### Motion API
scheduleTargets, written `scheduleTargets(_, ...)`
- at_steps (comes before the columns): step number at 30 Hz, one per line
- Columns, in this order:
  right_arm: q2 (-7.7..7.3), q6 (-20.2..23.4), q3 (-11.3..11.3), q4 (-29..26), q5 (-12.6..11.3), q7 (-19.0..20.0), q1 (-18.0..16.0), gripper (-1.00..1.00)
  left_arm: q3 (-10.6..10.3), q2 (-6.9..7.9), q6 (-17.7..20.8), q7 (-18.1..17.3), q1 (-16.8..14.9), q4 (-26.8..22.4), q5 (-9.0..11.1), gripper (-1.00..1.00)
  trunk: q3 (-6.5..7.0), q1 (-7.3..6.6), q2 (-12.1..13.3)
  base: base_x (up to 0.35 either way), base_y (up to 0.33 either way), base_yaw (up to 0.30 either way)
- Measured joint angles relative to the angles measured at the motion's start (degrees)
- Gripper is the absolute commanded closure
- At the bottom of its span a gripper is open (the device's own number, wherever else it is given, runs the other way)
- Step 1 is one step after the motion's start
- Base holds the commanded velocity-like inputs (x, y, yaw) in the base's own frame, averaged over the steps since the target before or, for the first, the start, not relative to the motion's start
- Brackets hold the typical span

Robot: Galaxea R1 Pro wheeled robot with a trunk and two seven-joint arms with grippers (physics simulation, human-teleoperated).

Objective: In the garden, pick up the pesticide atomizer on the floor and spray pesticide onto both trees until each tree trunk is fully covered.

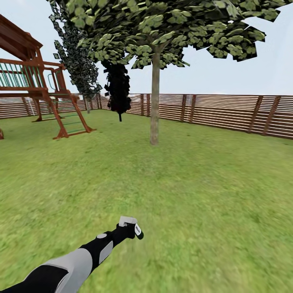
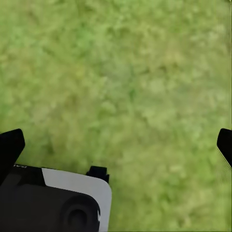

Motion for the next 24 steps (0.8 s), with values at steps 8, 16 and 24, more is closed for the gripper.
scheduleTargets(8,0.0,0.0,0.0,0.0,0.0,0.0,0.0,-1.0,0.0,0.0,0.0,0.0,0.0,0.0,0.0,1.0,0.0,0.0,0.0,0.35,0.0,0.0)
scheduleTargets(16,0.0,0.0,0.0,0.0,0.0,0.0,0.0,-1.0,0.0,0.0,0.0,0.0,0.0,0.0,0.0,1.0,0.0,0.0,0.0,0.35,0.0,0.0)
scheduleTargets(24,0.0,0.0,0.0,0.0,0.0,0.0,0.0,-1.0,0.0,0.0,0.0,0.0,0.0,0.0,0.0,1.0,0.0,0.0,0.0,0.35,0.0,0.0)
